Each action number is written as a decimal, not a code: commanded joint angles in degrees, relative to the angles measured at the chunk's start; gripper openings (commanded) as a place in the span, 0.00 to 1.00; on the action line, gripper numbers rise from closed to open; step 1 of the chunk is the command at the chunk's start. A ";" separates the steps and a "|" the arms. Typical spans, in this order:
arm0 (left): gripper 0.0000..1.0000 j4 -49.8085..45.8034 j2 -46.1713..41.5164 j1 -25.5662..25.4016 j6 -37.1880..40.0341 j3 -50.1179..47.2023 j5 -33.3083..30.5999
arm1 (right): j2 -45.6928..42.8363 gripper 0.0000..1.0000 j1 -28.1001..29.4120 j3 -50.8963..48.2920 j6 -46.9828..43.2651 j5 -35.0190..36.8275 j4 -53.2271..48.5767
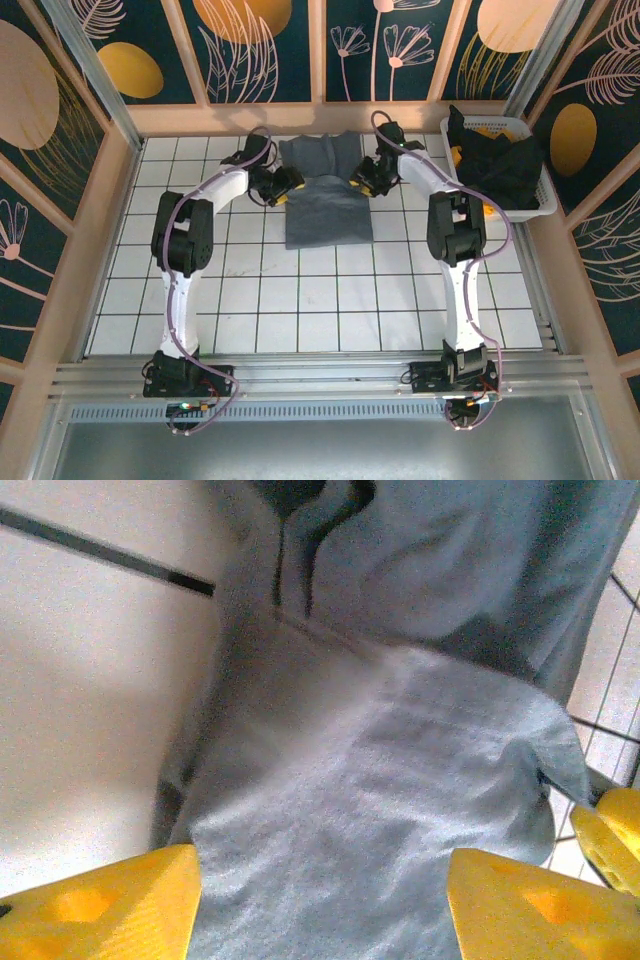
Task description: Fold and stack the t-shirts
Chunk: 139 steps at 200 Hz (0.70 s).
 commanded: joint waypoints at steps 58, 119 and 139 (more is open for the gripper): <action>0.69 10.81 -25.89 -0.55 -12.35 -32.81 2.32 | -25.22 0.50 0.66 -32.23 2.91 5.43 10.71; 0.67 17.51 -30.57 -3.82 -23.55 -47.54 4.28 | -28.16 0.51 4.15 -44.91 5.12 2.52 14.69; 0.67 19.85 -28.62 -4.56 -25.14 -47.86 4.32 | -26.35 0.51 4.12 -44.58 4.74 2.05 15.10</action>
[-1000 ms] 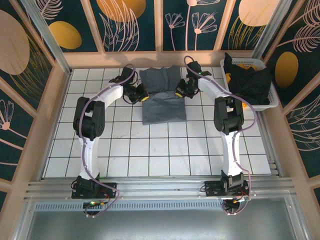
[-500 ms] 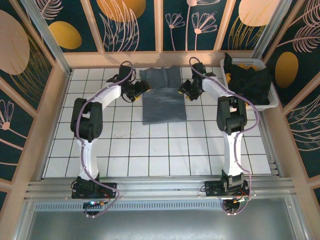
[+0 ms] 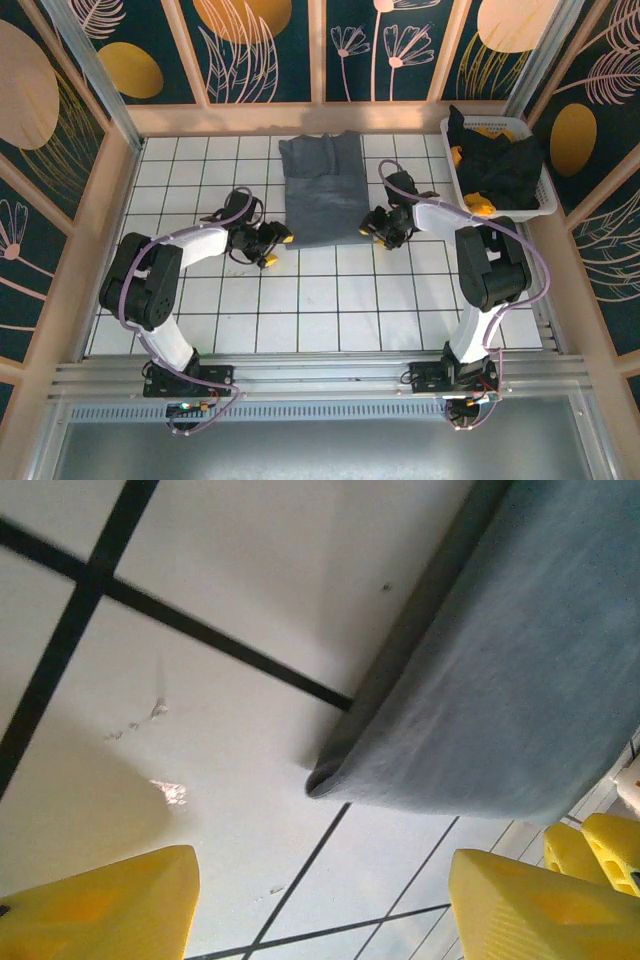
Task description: Fold and stack the t-shirts
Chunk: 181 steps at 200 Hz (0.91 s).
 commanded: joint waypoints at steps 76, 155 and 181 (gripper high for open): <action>0.42 11.26 8.00 -2.63 -7.75 3.91 3.09 | 6.06 0.29 0.05 2.27 2.94 -3.95 4.28; 0.00 3.19 5.04 -2.46 -1.61 9.98 -2.46 | 0.19 0.00 -0.02 1.30 2.95 0.41 3.01; 0.00 1.13 2.46 -2.52 0.16 8.86 -0.16 | -2.45 0.00 0.36 -0.14 1.75 -0.98 1.82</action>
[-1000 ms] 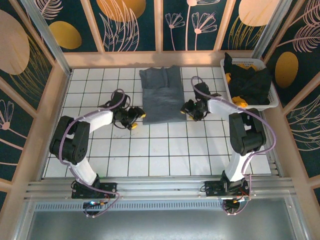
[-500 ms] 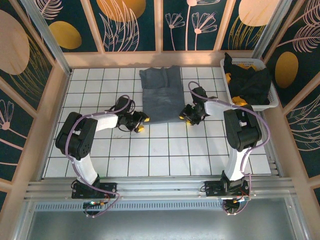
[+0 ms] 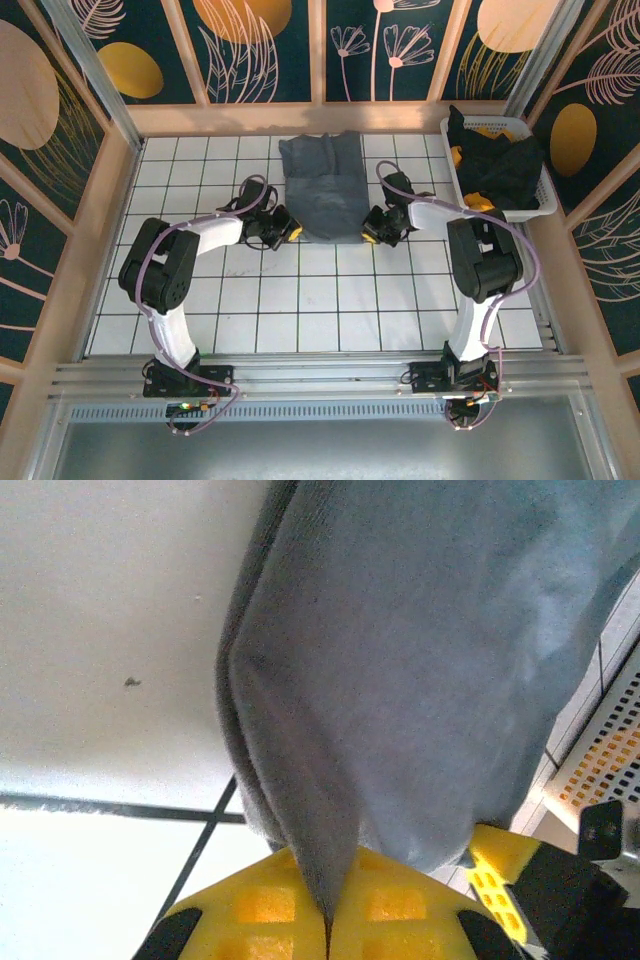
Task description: Fold and stack the t-shirts
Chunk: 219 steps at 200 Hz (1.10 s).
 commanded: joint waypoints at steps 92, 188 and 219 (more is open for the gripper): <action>0.00 -15.84 -24.46 -1.55 9.11 -18.10 9.63 | -21.55 0.00 11.32 -17.43 -2.22 -10.56 -11.03; 0.00 -21.45 -35.49 -1.49 5.66 -7.40 3.57 | -30.40 0.00 10.18 -5.15 6.21 -9.22 -21.95; 0.00 -17.97 -31.57 -0.33 3.72 -2.70 2.45 | -27.04 0.00 6.53 1.11 7.39 -8.37 -21.08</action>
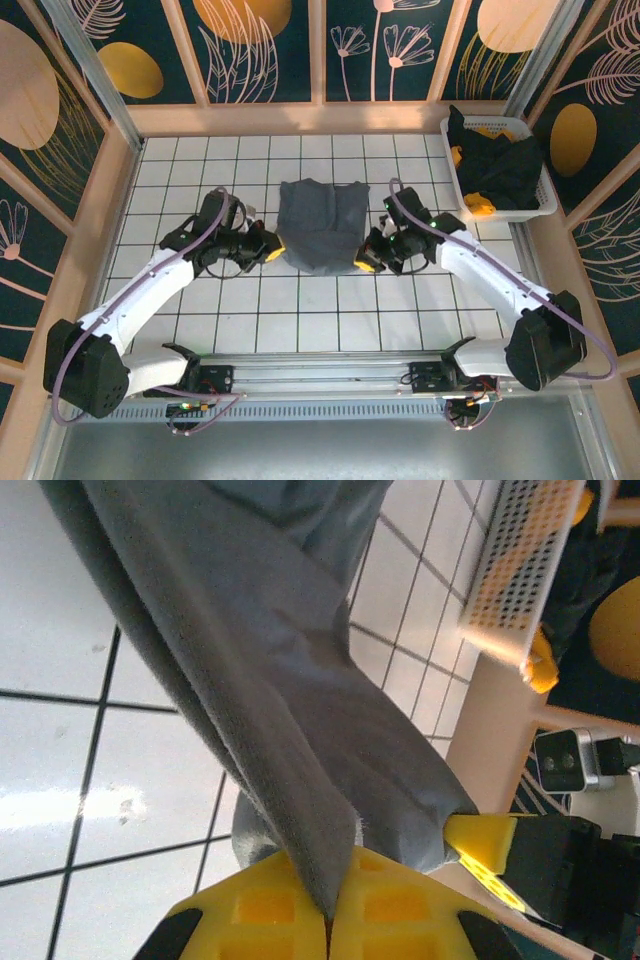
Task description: Fold and stack the t-shirts
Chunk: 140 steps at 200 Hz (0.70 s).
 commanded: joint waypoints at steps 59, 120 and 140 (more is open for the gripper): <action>0.00 7.75 17.83 5.42 -2.41 17.15 -1.11 | 14.77 0.00 -9.55 15.95 2.87 1.66 6.42; 0.00 11.38 44.74 8.50 1.40 35.87 0.72 | 37.98 0.00 -14.36 33.01 1.01 3.95 10.75; 0.16 9.02 54.05 9.11 2.88 44.71 1.35 | 45.63 0.00 -15.64 40.06 0.77 5.30 9.30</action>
